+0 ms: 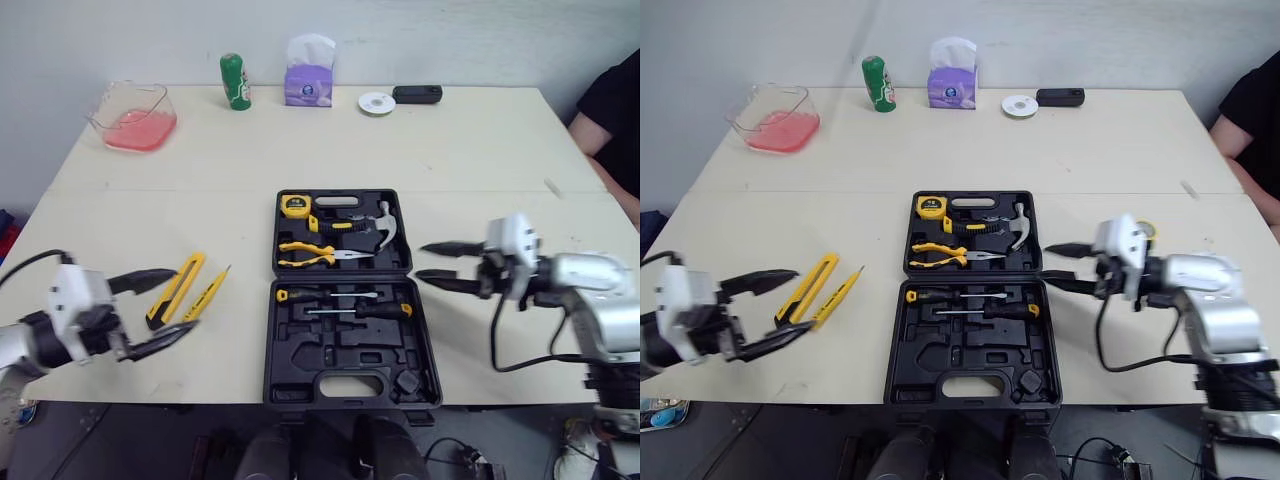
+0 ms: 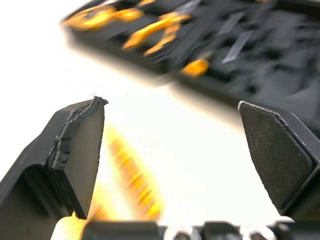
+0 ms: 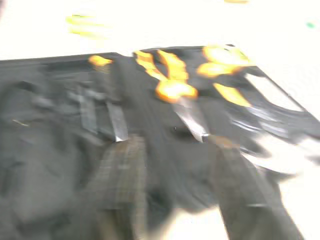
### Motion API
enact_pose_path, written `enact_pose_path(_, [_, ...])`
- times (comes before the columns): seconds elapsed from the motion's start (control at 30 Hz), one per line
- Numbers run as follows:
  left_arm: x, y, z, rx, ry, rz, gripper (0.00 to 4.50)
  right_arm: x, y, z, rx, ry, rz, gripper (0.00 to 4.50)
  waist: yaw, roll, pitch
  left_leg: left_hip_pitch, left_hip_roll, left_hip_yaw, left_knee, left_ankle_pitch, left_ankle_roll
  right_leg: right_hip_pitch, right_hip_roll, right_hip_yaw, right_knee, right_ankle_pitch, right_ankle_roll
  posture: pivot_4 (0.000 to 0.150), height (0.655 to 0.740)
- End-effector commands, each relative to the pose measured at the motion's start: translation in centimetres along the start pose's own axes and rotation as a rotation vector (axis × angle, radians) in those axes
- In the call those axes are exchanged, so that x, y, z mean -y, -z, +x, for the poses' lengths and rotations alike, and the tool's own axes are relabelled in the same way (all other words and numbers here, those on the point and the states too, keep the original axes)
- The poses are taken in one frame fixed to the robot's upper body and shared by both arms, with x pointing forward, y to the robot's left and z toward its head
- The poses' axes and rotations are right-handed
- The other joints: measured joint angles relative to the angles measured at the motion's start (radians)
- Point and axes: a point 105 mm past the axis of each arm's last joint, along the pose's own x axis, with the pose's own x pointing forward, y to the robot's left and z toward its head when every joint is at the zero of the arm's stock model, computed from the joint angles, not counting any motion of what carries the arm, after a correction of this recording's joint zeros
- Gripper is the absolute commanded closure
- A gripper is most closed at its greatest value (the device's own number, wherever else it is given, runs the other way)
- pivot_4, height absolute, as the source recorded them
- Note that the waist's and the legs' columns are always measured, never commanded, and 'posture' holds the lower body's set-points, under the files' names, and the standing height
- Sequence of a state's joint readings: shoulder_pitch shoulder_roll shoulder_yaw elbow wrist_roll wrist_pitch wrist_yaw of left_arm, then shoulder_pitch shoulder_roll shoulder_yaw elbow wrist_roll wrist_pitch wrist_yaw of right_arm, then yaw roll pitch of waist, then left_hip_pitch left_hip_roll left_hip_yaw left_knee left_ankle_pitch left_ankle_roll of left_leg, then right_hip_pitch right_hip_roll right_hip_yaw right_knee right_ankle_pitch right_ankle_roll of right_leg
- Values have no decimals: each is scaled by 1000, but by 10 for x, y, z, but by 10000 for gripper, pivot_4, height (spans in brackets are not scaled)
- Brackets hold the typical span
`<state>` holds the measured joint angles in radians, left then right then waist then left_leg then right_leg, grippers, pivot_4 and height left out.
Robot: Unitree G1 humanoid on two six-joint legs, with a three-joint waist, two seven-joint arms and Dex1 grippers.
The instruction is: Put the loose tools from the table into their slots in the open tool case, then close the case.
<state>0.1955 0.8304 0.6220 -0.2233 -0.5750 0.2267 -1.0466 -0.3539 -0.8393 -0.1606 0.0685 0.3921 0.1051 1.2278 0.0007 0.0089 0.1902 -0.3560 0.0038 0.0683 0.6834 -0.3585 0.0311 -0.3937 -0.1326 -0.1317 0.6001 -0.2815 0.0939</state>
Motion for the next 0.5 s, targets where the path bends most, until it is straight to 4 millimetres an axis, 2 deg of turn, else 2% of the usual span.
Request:
enact_pose_path(0.03, [-25,-4,-31,-3,-188,54,0,20,15,-38,-81,145,-63,285,-1,0,0,0,0,0,0,0,0,0,0,0,0,0,0,1500,7400])
enact_pose_path(0.23, [-51,25,-100,-89,-468,-3,0,48,56,-118,-244,449,-56,285,-7,2,2,1,0,3,-1,0,0,-1,0,1,0,0,0,1500,7400])
enact_pose_path(0.33, [-57,41,-129,-90,-605,-56,0,58,66,-155,-281,619,-69,285,-9,2,2,2,1,4,-1,-1,0,-1,0,1,-3,0,0,1500,7400])
enact_pose_path(0.4, [-62,52,-152,-97,-716,-82,0,57,75,-172,-335,669,-74,285,-13,2,2,2,1,4,-1,-1,0,-1,-1,3,-3,0,0,1500,7400])
enact_pose_path(0.5, [-64,61,-170,-122,-798,-92,0,53,87,-184,-392,694,-57,285,-23,2,2,2,2,4,-1,-2,-1,-2,-1,3,-3,0,-1,1500,7400])
